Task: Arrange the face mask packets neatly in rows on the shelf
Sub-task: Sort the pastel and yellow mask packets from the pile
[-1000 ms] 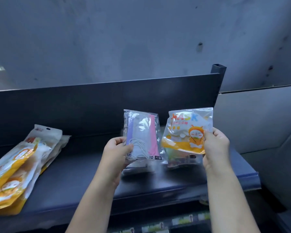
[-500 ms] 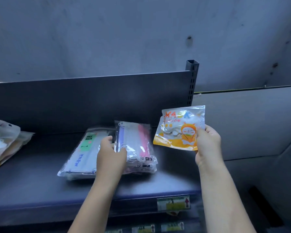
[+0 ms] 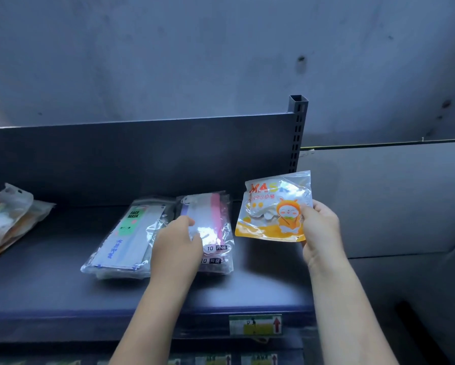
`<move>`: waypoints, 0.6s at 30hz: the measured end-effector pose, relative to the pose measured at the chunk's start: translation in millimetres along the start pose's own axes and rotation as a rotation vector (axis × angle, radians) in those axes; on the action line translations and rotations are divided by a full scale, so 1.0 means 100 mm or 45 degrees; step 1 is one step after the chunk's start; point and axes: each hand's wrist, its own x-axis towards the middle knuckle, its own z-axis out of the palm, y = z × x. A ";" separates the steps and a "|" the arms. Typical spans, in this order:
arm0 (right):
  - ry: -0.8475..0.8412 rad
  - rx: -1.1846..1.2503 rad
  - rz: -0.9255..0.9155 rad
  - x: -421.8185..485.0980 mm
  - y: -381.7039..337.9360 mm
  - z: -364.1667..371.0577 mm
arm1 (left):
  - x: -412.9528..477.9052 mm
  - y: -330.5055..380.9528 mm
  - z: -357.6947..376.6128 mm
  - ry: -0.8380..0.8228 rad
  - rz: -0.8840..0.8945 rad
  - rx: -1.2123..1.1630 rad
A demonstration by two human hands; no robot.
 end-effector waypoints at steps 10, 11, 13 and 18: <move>-0.036 -0.017 0.074 0.12 0.09 -0.05 | -0.19 0.52 0.28 0.083 0.444 -0.142; -0.033 0.005 0.097 0.16 0.11 -0.06 | -0.26 0.61 0.37 0.013 0.529 -0.131; -0.013 0.031 0.101 0.21 0.14 -0.08 | -0.34 0.72 0.58 -0.106 0.639 -0.058; -0.050 -0.169 0.023 0.37 0.33 -0.07 | -0.36 0.78 1.04 -0.404 0.622 0.254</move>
